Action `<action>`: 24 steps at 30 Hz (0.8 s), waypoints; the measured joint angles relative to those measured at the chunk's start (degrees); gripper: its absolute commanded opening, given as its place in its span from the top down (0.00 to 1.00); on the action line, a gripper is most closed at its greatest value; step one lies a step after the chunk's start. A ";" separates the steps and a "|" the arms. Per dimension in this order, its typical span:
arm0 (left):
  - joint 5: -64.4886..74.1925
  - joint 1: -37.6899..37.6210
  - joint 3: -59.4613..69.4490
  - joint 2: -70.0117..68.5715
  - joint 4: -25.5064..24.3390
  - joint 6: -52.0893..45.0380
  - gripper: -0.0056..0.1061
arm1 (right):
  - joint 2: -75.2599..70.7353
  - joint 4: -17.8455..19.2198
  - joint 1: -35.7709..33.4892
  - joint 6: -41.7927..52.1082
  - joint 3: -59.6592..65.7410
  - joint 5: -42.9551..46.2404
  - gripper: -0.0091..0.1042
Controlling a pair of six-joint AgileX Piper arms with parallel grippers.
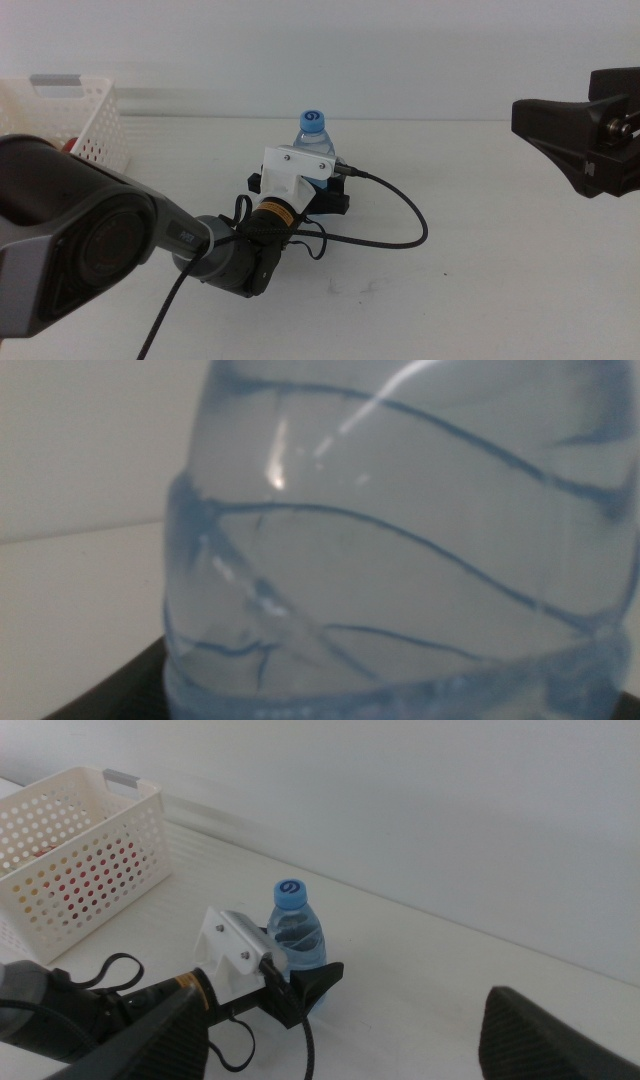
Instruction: Use arms to grab the bottles and put them into the dustbin to the left of the table.
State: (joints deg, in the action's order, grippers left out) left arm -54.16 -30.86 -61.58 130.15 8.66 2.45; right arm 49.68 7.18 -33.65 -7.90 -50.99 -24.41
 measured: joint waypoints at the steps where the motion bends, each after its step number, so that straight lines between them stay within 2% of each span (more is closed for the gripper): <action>1: -0.10 0.00 -0.43 0.32 0.43 -0.36 0.17 | 0.00 0.00 0.00 0.00 0.00 0.00 0.20; 4: -0.23 0.00 -0.69 0.54 1.29 -1.88 0.36 | 0.00 0.00 0.00 0.00 0.00 0.00 0.20; 6: -0.47 0.10 -0.44 0.42 1.58 -2.45 0.59 | 0.00 0.00 0.00 0.00 0.00 0.00 0.20; 10: 1.15 0.32 4.99 -4.42 1.77 -2.45 0.97 | 0.00 0.00 0.00 0.00 0.00 0.00 0.20; 15: 13.34 0.55 14.74 -21.10 3.51 -2.45 0.97 | 0.00 0.00 0.00 0.00 0.00 0.00 0.20; 19: 42.71 2.97 14.07 -37.41 2.96 -2.45 0.97 | 0.00 0.00 0.00 0.00 0.00 0.00 0.20; 24: 78.58 11.89 2.43 -45.19 -0.62 -4.46 0.96 | 0.00 0.00 0.00 0.00 0.00 0.00 0.20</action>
State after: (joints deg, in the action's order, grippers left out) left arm 24.42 -18.98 -59.14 84.97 8.04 -2.01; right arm 49.68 7.18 -33.65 -7.90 -50.99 -24.41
